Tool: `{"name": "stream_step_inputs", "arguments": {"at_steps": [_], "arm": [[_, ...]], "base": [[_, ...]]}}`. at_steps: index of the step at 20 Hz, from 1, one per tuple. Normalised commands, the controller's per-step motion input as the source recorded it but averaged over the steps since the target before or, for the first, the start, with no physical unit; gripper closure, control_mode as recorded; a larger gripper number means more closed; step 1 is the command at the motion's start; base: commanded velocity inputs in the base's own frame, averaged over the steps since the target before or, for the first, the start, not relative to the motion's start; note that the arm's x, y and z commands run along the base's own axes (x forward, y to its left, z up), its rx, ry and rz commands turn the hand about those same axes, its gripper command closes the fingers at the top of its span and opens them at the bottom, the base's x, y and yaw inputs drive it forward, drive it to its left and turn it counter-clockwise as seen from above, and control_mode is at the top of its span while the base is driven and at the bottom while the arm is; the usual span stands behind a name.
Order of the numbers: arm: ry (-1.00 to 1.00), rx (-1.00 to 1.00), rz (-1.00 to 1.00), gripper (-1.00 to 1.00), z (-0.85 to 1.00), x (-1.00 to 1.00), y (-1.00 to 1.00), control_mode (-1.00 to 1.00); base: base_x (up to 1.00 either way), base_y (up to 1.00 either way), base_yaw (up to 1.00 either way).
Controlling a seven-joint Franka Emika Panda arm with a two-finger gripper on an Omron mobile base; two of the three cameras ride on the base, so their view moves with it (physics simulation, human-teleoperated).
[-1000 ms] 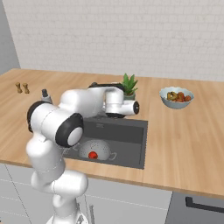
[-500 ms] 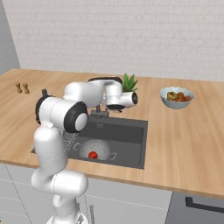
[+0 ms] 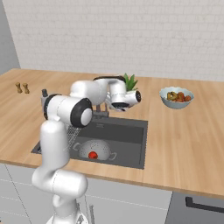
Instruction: Put the colander in the sink, put the apple in the colander, and turn on the sink faucet and pour water over the colander.
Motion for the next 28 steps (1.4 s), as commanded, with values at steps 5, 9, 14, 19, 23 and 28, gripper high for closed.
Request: {"name": "stream_step_inputs", "arguments": {"at_steps": [5,9,14,19,23,28], "arm": [[0.0,0.0,0.0,-1.0,-0.3,0.01,-0.08,-1.0],[-0.03,0.0,0.0,-1.0,-0.2,0.0,0.0,-1.0],[-0.05,0.0,0.0,-1.0,-0.17,0.04,0.0,-1.0],[-0.04,0.0,-0.01,-1.0,-0.12,0.17,0.0,-1.0],[-0.01,0.0,-0.01,-1.0,0.0,0.16,0.0,-1.0],[0.0,0.0,-0.01,-1.0,0.0,0.2,0.0,-1.0]], "base": [[0.0,0.0,0.0],[0.0,0.0,0.0],[0.0,0.0,0.0],[0.0,0.0,0.0],[0.0,0.0,0.0],[0.0,0.0,0.0]]}}
